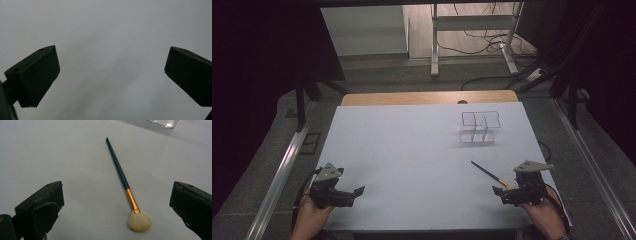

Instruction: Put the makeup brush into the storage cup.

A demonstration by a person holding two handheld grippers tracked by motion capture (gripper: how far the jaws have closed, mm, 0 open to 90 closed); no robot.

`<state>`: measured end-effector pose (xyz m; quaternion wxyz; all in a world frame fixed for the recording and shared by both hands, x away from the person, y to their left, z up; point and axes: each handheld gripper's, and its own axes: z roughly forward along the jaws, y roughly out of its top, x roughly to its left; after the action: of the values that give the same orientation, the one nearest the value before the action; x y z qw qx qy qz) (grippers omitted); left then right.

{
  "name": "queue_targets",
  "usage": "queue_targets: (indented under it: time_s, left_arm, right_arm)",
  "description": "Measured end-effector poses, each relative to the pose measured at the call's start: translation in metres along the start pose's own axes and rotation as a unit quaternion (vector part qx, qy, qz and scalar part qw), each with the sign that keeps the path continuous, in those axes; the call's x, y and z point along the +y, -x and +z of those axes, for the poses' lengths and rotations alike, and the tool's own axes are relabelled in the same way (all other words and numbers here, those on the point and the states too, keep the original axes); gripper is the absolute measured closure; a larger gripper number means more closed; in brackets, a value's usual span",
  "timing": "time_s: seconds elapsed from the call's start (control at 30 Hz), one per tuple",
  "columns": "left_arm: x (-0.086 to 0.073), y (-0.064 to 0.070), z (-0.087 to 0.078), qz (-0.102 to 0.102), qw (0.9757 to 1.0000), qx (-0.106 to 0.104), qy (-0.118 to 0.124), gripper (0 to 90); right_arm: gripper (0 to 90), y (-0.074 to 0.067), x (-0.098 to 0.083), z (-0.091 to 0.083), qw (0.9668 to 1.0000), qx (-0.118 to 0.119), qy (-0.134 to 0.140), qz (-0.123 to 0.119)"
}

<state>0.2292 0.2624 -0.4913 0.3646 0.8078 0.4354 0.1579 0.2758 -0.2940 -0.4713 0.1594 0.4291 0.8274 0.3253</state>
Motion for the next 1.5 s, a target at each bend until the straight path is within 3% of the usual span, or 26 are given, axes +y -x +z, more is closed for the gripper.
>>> queue_targets:
  time_s: [0.57,0.77,1.03,1.5]
  left_arm:
    - [0.000,0.000,0.000,0.003,1.0000,-0.001,-0.002,0.5]
    - [0.000,0.000,0.000,0.003,1.0000,0.001,0.001,0.5]
    - [0.000,0.000,0.000,0.005,1.0000,0.001,0.004,0.4]
    - [0.000,0.000,0.001,0.009,0.9999,0.000,0.004,0.3]
  right_arm:
    - [0.0,0.002,0.003,0.000,0.9997,-0.013,-0.021,-0.004]
    - [0.0,0.006,0.006,-0.001,0.9988,-0.029,-0.038,-0.010]
    - [0.0,0.014,0.007,0.000,0.9978,-0.027,-0.060,-0.008]
    - [0.0,0.019,0.018,0.005,0.9967,-0.025,-0.076,-0.013]
